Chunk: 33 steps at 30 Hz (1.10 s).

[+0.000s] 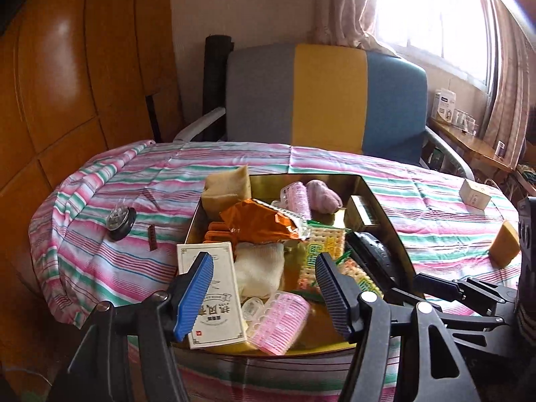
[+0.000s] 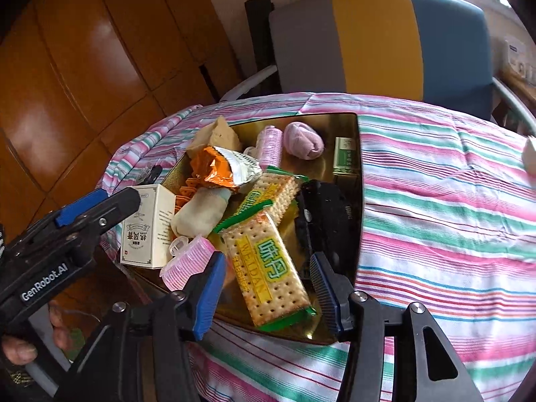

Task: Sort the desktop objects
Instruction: 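Lower white box and cracker pack into the gold tray and open both tools, then move right tool to white-gold medicine box while left tool moves toward yellow sponge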

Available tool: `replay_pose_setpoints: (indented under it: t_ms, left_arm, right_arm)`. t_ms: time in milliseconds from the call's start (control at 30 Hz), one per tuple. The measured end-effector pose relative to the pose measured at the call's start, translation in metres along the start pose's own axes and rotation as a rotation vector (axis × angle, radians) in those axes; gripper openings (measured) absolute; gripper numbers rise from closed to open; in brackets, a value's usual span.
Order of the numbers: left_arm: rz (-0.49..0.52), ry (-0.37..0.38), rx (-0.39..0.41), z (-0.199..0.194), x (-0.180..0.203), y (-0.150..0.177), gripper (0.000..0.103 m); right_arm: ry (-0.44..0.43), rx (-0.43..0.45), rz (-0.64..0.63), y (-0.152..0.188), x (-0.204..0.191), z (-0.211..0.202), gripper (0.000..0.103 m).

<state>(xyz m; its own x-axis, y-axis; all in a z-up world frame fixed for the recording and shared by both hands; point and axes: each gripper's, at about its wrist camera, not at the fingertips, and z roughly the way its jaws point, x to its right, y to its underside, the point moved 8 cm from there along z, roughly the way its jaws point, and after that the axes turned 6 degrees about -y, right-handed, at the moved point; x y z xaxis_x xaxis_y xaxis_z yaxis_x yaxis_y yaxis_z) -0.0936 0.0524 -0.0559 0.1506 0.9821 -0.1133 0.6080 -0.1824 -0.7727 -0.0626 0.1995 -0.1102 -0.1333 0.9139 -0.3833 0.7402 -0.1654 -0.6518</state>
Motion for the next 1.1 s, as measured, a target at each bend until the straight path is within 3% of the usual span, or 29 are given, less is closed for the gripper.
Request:
replay_pose_setpoints:
  t_ms: [233, 700, 900, 1100]
  left_arm:
    - [0.063, 0.039, 0.022, -0.013, 0.031, -0.004, 0.065]
    - [0.255, 0.158, 0.017, -0.024, 0.13, 0.006, 0.065]
    - [0.348, 0.267, 0.004, -0.029, 0.189, 0.018, 0.065]
    - [0.444, 0.399, -0.061, -0.025, 0.249, 0.055, 0.065]
  right_arm:
    - [0.029, 0.065, 0.077, 0.002, 0.035, -0.033, 0.056]
    - [0.177, 0.201, 0.347, 0.033, 0.164, -0.109, 0.059]
    - [0.293, 0.331, 0.45, 0.04, 0.228, -0.173, 0.06]
    - [0.39, 0.481, 0.581, 0.026, 0.298, -0.236, 0.067]
